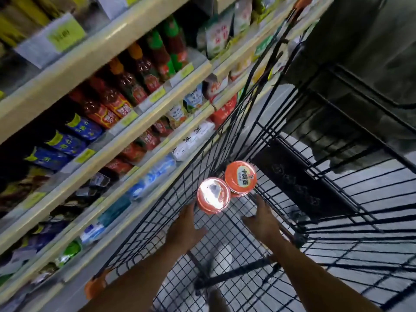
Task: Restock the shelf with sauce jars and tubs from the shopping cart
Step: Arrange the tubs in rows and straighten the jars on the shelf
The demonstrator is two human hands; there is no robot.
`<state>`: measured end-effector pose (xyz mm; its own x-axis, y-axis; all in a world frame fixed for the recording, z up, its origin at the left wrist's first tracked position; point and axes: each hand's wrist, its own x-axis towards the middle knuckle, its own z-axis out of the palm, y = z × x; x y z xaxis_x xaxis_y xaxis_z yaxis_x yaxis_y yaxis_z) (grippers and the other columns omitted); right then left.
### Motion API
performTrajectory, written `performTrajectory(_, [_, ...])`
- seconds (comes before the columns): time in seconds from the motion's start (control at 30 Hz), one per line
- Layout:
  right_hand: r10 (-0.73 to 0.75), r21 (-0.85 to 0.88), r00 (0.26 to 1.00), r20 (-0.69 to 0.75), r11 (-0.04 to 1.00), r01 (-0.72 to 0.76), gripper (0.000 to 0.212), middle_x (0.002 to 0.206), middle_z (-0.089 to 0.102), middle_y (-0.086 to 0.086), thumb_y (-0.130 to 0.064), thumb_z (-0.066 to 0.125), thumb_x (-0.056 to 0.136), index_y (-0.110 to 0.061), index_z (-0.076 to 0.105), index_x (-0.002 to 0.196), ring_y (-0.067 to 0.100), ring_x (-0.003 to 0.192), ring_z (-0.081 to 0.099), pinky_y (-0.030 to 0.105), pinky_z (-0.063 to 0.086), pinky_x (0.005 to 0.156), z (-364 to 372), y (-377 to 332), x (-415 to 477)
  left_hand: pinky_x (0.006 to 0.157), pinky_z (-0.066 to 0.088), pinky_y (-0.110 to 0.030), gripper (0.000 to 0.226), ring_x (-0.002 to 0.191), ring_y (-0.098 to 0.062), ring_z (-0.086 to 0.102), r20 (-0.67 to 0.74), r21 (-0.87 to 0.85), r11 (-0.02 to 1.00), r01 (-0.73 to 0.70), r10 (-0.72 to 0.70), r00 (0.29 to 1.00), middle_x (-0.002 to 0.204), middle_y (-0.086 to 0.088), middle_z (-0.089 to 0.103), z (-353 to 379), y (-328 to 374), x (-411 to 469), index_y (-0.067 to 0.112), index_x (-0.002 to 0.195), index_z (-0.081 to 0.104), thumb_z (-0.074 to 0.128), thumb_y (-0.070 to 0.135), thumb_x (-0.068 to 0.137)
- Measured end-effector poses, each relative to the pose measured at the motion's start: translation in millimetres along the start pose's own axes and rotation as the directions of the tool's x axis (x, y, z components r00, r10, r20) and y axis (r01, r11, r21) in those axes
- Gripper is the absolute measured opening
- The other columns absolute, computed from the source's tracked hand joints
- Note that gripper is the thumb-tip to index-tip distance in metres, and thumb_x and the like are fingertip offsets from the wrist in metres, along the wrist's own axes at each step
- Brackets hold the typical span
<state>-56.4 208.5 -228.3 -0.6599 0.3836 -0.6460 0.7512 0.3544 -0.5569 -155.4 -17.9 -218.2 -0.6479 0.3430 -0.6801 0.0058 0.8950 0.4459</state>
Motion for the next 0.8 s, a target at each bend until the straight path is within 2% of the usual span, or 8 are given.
performTrajectory(0.1, [-0.033, 0.143, 0.995, -0.099, 0.989, 0.047, 0.096, 0.147, 0.042, 0.004, -0.022, 0.084, 0.078, -0.026, 0.028, 0.155, 0.014, 0.119, 0.052, 0.043, 0.05, 0.1, 15, 8, 25, 0.098, 0.054, -0.05, 0.1, 0.134, -0.016, 0.052, -0.058, -0.137, 0.99, 0.007, -0.015, 0.998, 0.155, 0.013, 0.04, 15, -2, 15, 0.042, 0.154, 0.022, 0.083, 0.043, 0.075])
performTrajectory(0.23, [-0.02, 0.347, 0.991, -0.136, 0.936, 0.067, 0.092, 0.141, 0.051, -0.012, -0.043, 0.091, 0.065, -0.044, 0.042, 0.143, 0.009, 0.13, 0.051, 0.043, 0.052, 0.099, 33, 27, 66, 0.093, 0.058, -0.048, 0.098, 0.129, -0.011, 0.056, -0.128, -0.295, 0.955, 0.005, -0.044, 0.991, 0.147, 0.018, 0.049, 30, -5, 35, 0.05, 0.146, 0.029, 0.078, 0.062, 0.062])
performTrajectory(0.37, [-0.035, 0.429, 0.979, -0.202, 0.895, 0.121, 0.05, 0.107, 0.07, -0.016, -0.01, 0.084, 0.08, -0.03, 0.056, 0.116, -0.002, 0.1, 0.066, 0.022, 0.057, 0.08, 33, 8, 71, 0.095, 0.057, -0.045, 0.101, 0.122, -0.009, 0.059, -0.151, -0.359, 0.933, -0.019, -0.037, 0.988, 0.135, 0.022, 0.057, 39, -4, 51, 0.051, 0.143, 0.034, 0.079, 0.073, 0.055])
performTrajectory(0.5, [0.002, 0.549, 0.968, -0.25, 0.824, 0.14, 0.083, 0.122, 0.061, -0.013, -0.04, 0.095, 0.059, -0.039, 0.047, 0.127, -0.002, 0.11, 0.061, 0.026, 0.055, 0.089, 37, 3, 82, 0.094, 0.058, -0.04, 0.105, 0.12, -0.009, 0.062, -0.18, -0.396, 0.916, -0.072, -0.001, 0.984, 0.134, 0.016, 0.06, 44, -3, 61, 0.049, 0.145, 0.032, 0.086, 0.067, 0.057])
performTrajectory(0.57, [0.02, 0.577, 0.972, -0.234, 0.808, 0.122, 0.081, 0.117, 0.064, -0.009, -0.018, 0.093, 0.064, -0.027, 0.047, 0.13, 0.002, 0.107, 0.064, 0.033, 0.057, 0.092, 39, 6, 89, 0.091, 0.059, -0.036, 0.1, 0.119, -0.005, 0.061, -0.199, -0.414, 0.906, -0.089, 0.005, 0.98, 0.131, 0.019, 0.061, 46, -3, 64, 0.054, 0.142, 0.033, 0.091, 0.057, 0.061])
performTrajectory(0.63, [0.016, 0.572, 0.971, -0.237, 0.811, 0.126, 0.08, 0.115, 0.065, -0.007, 0.003, 0.089, 0.066, -0.021, 0.047, 0.131, 0.002, 0.105, 0.066, 0.029, 0.057, 0.091, 40, 6, 96, 0.09, 0.06, -0.037, 0.095, 0.12, -0.004, 0.061, -0.209, -0.438, 0.894, -0.095, 0.001, 0.978, 0.127, 0.022, 0.063, 47, -2, 67, 0.059, 0.137, 0.036, 0.092, 0.057, 0.059])
performTrajectory(0.73, [-0.006, 0.567, 0.969, -0.245, 0.81, 0.148, 0.097, 0.125, 0.066, -0.002, -0.015, 0.099, 0.056, -0.019, 0.047, 0.138, 0.013, 0.119, 0.063, 0.039, 0.052, 0.103, 42, 3, 102, 0.093, 0.058, -0.043, 0.099, 0.12, -0.002, 0.061, -0.234, -0.461, 0.88, -0.114, 0.003, 0.972, 0.127, 0.023, 0.064, 48, 1, 72, 0.053, 0.141, 0.04, 0.088, 0.069, 0.055])
performTrajectory(0.8, [-0.005, 0.611, 0.975, -0.222, 0.778, 0.143, 0.096, 0.126, 0.066, 0.005, -0.007, 0.097, 0.057, -0.014, 0.048, 0.139, 0.02, 0.12, 0.063, 0.045, 0.051, 0.104, 41, 5, 103, 0.094, 0.057, -0.046, 0.099, 0.119, -0.003, 0.062, -0.256, -0.47, 0.874, -0.123, -0.002, 0.967, 0.126, 0.023, 0.066, 51, 2, 74, 0.05, 0.141, 0.042, 0.09, 0.066, 0.056])
